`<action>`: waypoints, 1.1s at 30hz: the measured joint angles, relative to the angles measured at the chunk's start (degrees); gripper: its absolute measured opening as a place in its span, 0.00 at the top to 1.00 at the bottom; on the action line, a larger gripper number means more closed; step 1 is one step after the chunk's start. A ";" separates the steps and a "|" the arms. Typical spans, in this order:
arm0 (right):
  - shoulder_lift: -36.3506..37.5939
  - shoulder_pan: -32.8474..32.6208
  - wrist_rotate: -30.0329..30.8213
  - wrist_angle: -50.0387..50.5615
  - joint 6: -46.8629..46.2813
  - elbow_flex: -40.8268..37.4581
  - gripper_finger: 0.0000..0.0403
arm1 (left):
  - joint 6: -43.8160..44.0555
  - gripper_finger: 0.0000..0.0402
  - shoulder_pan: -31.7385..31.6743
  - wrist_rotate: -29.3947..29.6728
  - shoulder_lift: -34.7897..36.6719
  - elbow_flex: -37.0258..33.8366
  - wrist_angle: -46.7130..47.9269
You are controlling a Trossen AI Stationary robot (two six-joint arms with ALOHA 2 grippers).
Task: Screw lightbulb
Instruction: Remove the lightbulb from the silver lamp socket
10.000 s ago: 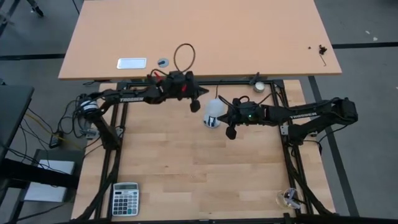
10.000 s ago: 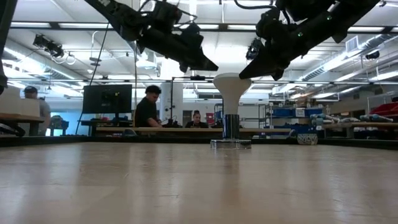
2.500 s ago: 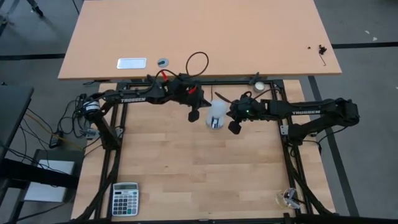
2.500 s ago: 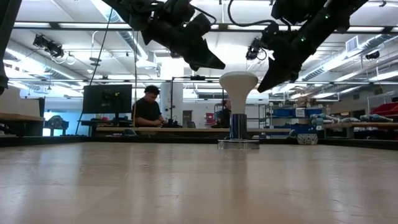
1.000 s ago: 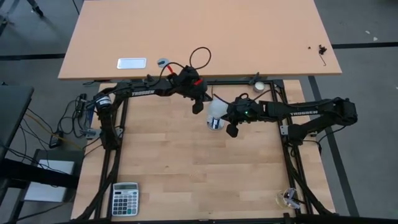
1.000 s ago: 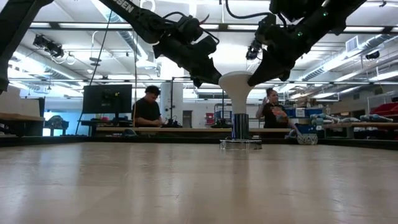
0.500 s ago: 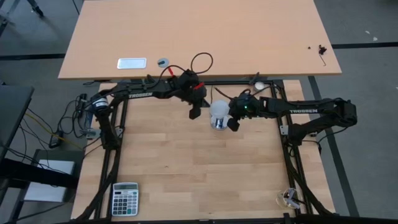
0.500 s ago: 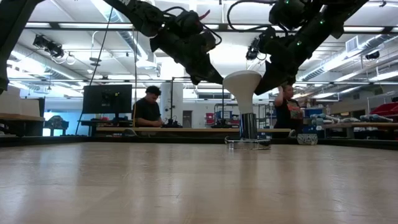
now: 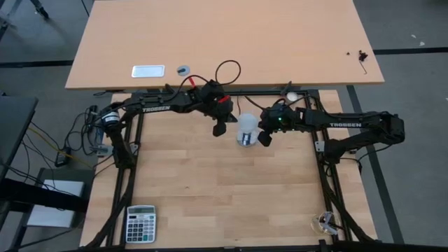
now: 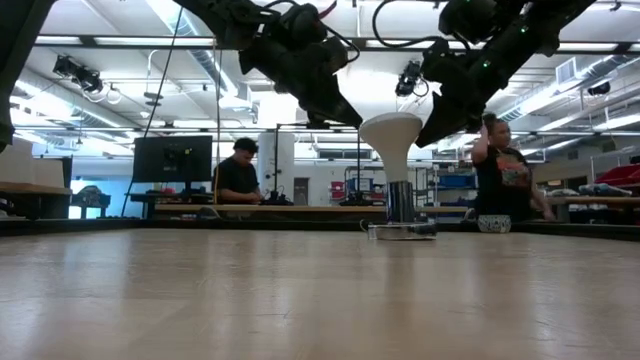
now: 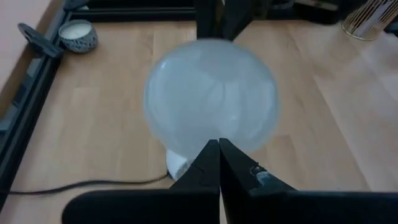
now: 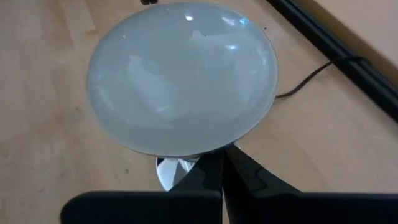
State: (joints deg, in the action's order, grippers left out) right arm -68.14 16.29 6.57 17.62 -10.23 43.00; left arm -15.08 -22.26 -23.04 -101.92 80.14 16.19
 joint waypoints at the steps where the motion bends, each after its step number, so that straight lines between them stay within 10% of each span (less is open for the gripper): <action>1: -0.10 0.00 -0.13 -0.07 -0.46 -0.02 0.98 | 0.04 1.00 0.00 0.05 0.31 0.00 -0.05; 33: -3.13 -6.09 -4.73 -22.87 -2.72 -5.70 0.98 | 1.74 1.00 -3.34 2.86 1.67 0.23 -9.38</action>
State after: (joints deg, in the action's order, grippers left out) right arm -71.27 10.20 1.85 -5.24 -12.95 37.30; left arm -13.34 -25.60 -20.18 -100.25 80.37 6.81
